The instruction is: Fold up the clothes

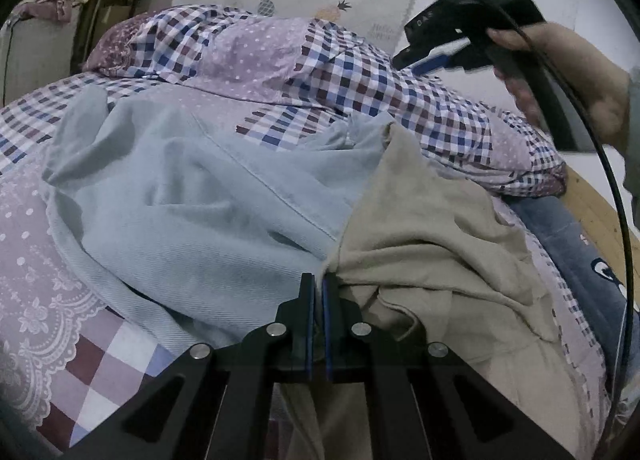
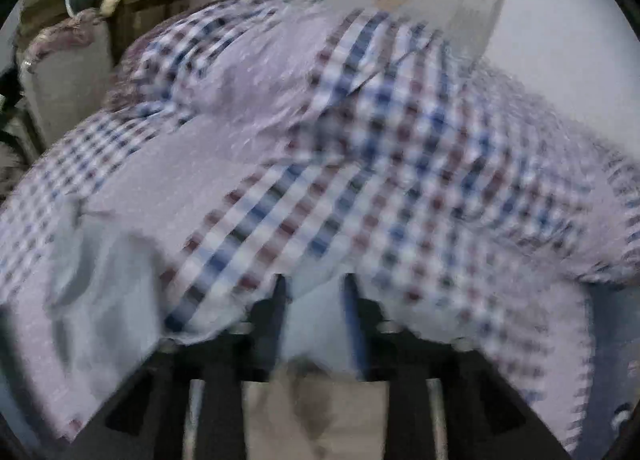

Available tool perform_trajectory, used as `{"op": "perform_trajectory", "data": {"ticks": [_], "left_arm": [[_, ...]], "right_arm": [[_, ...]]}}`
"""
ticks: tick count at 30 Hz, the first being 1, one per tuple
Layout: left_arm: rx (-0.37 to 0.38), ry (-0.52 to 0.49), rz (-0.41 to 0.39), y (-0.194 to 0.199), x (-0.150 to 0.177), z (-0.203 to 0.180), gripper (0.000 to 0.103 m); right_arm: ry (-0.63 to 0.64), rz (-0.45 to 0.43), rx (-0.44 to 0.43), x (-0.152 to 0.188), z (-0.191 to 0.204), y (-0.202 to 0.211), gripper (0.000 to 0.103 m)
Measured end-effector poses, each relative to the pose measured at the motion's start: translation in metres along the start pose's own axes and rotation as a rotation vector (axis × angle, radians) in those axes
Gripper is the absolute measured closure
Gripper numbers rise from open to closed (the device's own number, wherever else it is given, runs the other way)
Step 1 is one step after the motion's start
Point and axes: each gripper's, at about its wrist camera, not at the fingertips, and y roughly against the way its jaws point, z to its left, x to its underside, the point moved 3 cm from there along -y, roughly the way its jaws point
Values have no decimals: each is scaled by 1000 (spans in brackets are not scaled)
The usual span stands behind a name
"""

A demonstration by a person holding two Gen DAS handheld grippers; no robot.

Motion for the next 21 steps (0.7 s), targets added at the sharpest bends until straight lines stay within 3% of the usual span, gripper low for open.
{"op": "perform_trajectory", "data": {"ticks": [3, 7, 10, 11, 12, 13, 15, 19, 21], "left_arm": [[0, 0, 2, 0, 0, 1, 100], [1, -3, 1, -2, -1, 1, 100], [0, -8, 0, -4, -2, -1, 100], [2, -8, -1, -4, -2, -1, 100], [3, -7, 0, -4, -2, -1, 101], [3, -4, 0, -4, -2, 0, 101], [-2, -5, -16, -2, -4, -1, 101], [-26, -10, -136, 18, -14, -5, 101], [-56, -14, -108, 12, -12, -5, 101]], "right_arm": [[-38, 91, -129, 25, 1, -14, 59], [-33, 168, -124, 50, 4, -38, 59], [-31, 175, -144, 47, 9, -47, 61], [-15, 195, -151, 46, 13, -52, 91], [1, 214, -159, 46, 17, -57, 98], [23, 230, -157, 45, 22, -61, 99], [86, 184, -125, 31, 37, -52, 99], [109, 25, -123, -7, 61, -21, 99], [124, -3, -114, -17, 73, -19, 99]]}}
